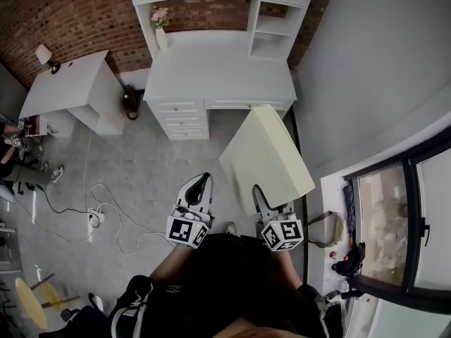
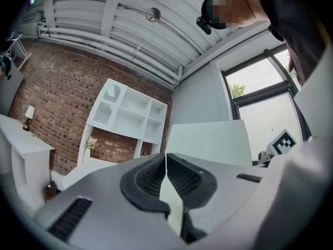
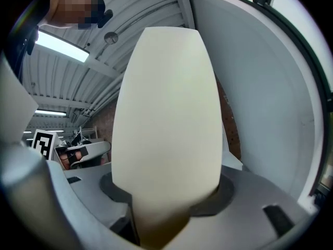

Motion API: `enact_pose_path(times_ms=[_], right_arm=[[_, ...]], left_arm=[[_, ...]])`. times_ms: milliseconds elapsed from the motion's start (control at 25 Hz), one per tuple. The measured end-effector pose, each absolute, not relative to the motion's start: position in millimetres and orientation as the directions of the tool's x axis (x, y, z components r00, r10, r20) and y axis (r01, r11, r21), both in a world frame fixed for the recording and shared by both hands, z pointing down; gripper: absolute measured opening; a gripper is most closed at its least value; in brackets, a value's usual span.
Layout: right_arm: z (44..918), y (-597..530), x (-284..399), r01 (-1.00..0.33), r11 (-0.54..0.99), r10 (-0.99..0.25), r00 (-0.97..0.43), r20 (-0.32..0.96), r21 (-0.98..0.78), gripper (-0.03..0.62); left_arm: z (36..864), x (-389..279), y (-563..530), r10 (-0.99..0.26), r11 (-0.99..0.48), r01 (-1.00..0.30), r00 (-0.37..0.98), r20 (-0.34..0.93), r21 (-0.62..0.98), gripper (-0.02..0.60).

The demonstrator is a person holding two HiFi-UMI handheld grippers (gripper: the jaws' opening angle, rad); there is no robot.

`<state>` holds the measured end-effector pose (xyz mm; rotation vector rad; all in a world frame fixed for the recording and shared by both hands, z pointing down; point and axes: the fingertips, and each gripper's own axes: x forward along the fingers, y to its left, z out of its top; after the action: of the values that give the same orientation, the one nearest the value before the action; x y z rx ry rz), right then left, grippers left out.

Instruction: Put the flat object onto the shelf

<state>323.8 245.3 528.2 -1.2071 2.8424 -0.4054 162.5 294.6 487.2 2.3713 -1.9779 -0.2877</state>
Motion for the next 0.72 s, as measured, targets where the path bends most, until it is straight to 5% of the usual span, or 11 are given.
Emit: enact_pose_path(times_ms=[720], right_arm=[[568,153,308,-0.684,0.690,-0.676,-0.726,0.127,-0.238,0.281]], left_arm=[[518,140,216,-0.991,-0.121,-0.978,0.110,-0.073,0.168,0.015]])
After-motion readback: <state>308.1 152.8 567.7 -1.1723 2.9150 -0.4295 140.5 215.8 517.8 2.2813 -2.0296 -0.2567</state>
